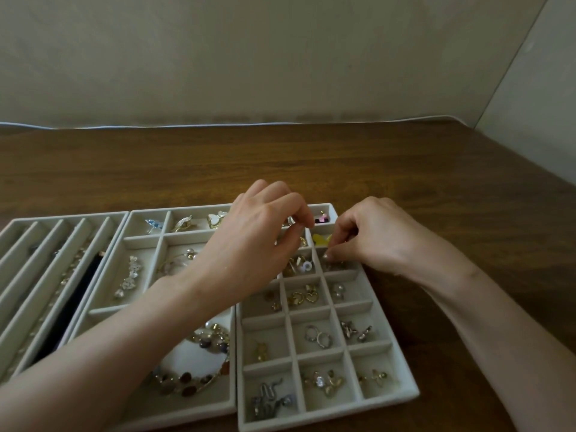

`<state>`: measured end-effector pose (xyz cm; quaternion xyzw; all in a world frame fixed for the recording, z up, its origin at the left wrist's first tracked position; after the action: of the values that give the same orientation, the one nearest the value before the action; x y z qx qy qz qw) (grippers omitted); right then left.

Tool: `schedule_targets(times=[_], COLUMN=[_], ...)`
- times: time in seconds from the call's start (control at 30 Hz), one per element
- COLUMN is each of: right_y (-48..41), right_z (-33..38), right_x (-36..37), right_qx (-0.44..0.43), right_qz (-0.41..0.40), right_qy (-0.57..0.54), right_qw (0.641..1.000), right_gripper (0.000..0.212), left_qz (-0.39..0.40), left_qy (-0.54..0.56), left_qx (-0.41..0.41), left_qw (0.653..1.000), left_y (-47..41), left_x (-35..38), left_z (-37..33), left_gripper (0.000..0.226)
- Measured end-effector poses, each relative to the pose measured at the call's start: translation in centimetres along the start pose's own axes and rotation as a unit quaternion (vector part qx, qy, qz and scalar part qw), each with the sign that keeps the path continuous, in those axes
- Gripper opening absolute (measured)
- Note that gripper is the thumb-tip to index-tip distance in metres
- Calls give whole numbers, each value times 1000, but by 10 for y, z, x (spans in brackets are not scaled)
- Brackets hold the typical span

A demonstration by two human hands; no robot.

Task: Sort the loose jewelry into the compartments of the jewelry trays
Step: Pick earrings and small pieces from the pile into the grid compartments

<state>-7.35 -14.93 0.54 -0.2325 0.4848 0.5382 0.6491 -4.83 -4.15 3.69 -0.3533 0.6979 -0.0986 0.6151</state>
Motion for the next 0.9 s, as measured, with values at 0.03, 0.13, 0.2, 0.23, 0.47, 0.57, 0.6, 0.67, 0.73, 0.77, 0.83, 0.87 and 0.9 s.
schedule_targets(times=[0.03,0.13,0.2,0.23,0.47,0.57,0.6,0.67,0.73,0.77,0.83,0.87,0.9], right_y=[0,2,3,4,7,6,6,6,6,6,6,7,8], right_z=[2,3,1,1,5,9,10,11,10,9,7,5,4], right_x=[0,-3,-9,-12,-8,-4,-4,-3,-4,-5,-10,-14,-18], right_qx=[-4,-10,-16,-23,-51,-56,-58,-60,-59,-58,-56,-55,-54], right_qz=[-8,-22,-18,-14,0,-17,-21,-26,-26,-23,-16,-17,-20], right_qy=[17,28,-4,-19,17,56,60,61,56,50,22,6,-7], right_qw=[1000,999,1000,999,999,997,996,996,996,997,998,998,998], right_gripper=[7,11,8,5,14,17,18,17,17,17,14,14,14], left_qz=[0,2,1,1,1,-1,-1,1,4,6,14,18,21], left_qy=[0,-3,-2,-1,0,-2,-3,-5,-4,-4,-4,-3,-1], left_qx=[1,-2,0,2,14,12,12,12,10,9,5,2,0], left_qw=[1000,1000,1000,1000,1000,1000,1000,1000,1000,1000,1000,1000,1000], left_y=[0,0,0,0,1,1,1,1,1,1,1,1,2], left_x=[0,0,0,0,0,0,1,1,1,1,2,3,3], left_z=[0,0,0,0,-2,-1,-1,-1,-1,0,0,0,0], left_gripper=[14,15,14,13,13,14,15,15,15,15,16,16,17])
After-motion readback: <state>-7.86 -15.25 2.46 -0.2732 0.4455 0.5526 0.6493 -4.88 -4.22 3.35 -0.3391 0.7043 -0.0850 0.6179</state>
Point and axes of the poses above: each hand's wrist, its own y-axis away from the middle knuckle, its own x-axis out of the palm, z = x × y, the point moved 9 cm from there along -y, towards the middle knuckle, and after that the axes turned 8 degrees about x, right-handed, at the moved point
